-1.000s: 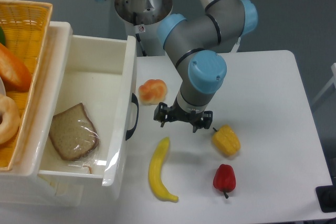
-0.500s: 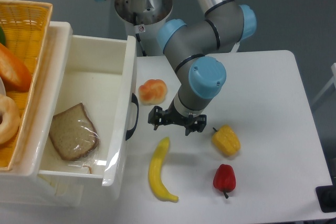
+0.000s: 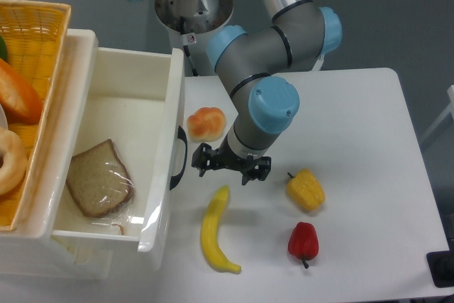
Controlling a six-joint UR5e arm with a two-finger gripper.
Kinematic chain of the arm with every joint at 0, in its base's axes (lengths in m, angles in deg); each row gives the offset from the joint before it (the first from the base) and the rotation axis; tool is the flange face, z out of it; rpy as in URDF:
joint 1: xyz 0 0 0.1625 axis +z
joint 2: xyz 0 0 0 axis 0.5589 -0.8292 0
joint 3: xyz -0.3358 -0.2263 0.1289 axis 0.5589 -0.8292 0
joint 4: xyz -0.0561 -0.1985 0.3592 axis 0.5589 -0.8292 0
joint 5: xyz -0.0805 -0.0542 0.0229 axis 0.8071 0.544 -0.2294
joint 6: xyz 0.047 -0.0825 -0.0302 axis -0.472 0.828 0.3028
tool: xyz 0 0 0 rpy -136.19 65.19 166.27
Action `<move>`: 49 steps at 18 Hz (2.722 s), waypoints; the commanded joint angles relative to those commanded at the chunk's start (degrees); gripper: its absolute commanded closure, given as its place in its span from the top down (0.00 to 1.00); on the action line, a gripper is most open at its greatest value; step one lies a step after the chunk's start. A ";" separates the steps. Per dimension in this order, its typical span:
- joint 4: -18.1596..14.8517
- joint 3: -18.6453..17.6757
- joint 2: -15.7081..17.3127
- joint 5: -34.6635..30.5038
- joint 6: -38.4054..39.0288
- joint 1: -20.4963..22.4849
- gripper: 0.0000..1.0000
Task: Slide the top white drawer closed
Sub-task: 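Bring the gripper against the drawer front beside its black handle, then push the white drawer front into the cabinet with the gripper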
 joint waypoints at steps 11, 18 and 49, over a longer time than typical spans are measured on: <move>0.00 0.00 0.09 -0.09 -0.09 -1.32 1.00; 0.00 0.00 0.18 0.00 -0.35 -1.76 1.00; -0.26 -0.35 1.76 2.73 0.62 -10.28 1.00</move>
